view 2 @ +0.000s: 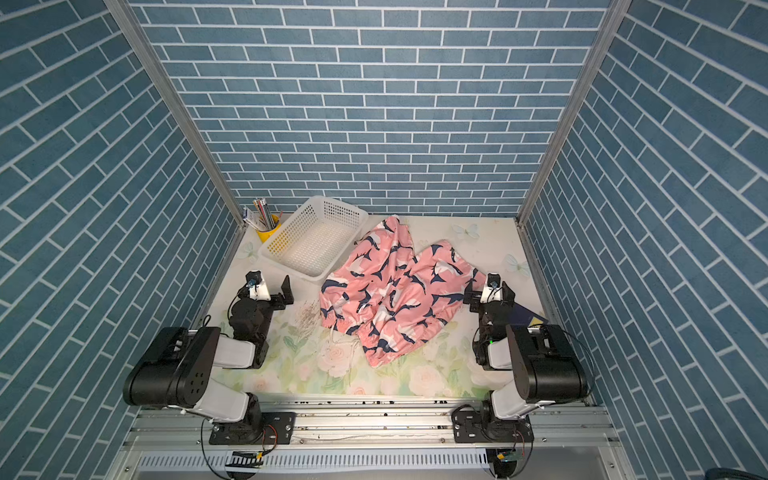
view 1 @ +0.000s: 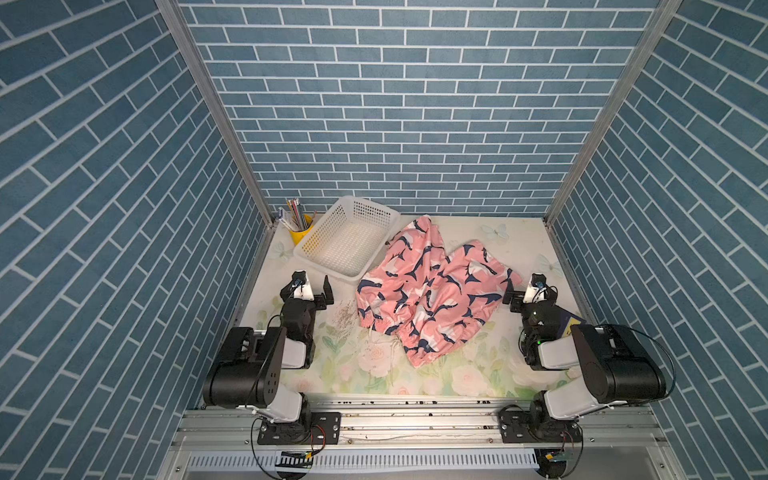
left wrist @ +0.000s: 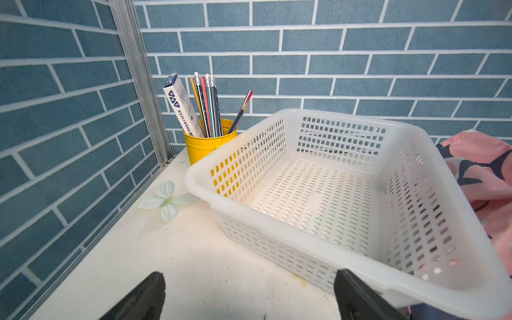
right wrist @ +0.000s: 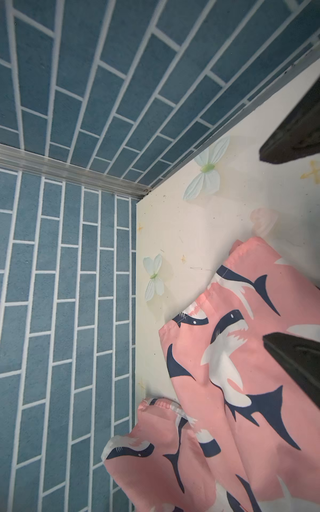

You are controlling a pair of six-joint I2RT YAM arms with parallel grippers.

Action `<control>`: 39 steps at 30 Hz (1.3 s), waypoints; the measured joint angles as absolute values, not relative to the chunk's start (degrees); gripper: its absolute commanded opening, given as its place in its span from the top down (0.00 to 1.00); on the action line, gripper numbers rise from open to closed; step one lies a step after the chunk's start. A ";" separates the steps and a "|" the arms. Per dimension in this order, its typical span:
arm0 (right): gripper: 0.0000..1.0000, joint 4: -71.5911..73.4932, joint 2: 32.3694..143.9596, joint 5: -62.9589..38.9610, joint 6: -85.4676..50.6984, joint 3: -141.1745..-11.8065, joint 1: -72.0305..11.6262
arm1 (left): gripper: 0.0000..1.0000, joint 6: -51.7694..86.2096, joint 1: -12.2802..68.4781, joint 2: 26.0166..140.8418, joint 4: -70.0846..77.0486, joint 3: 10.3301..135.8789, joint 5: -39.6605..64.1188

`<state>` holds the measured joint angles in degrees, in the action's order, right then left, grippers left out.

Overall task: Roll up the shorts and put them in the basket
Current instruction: Fold the shorts at the center of the board.

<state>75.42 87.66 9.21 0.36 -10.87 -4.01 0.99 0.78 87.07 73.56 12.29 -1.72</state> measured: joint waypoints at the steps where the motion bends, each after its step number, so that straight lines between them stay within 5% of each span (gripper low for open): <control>1: 0.00 75.40 87.66 9.19 0.36 -10.87 -4.01 | 0.00 0.99 0.78 87.07 73.56 12.27 -1.69; 19: 0.00 74.98 87.44 9.43 0.36 -10.98 -4.03 | 0.00 1.21 0.78 86.78 73.03 12.32 -2.61; 26: 0.00 56.60 73.63 10.50 -0.75 -19.75 -4.05 | 0.00 5.13 0.56 75.33 48.80 26.92 -5.67; 32: 0.00 40.53 63.40 12.14 -15.35 -29.47 -3.07 | 0.00 18.79 -0.32 72.86 27.09 45.98 -2.31; 35: 0.14 32.36 63.02 8.84 -19.31 -34.87 -2.33 | 0.13 23.79 -0.05 73.67 21.15 49.47 3.07; 39: 0.24 21.28 64.34 2.72 -23.03 -41.45 -2.24 | 0.17 26.30 6.92 71.11 12.36 48.25 3.07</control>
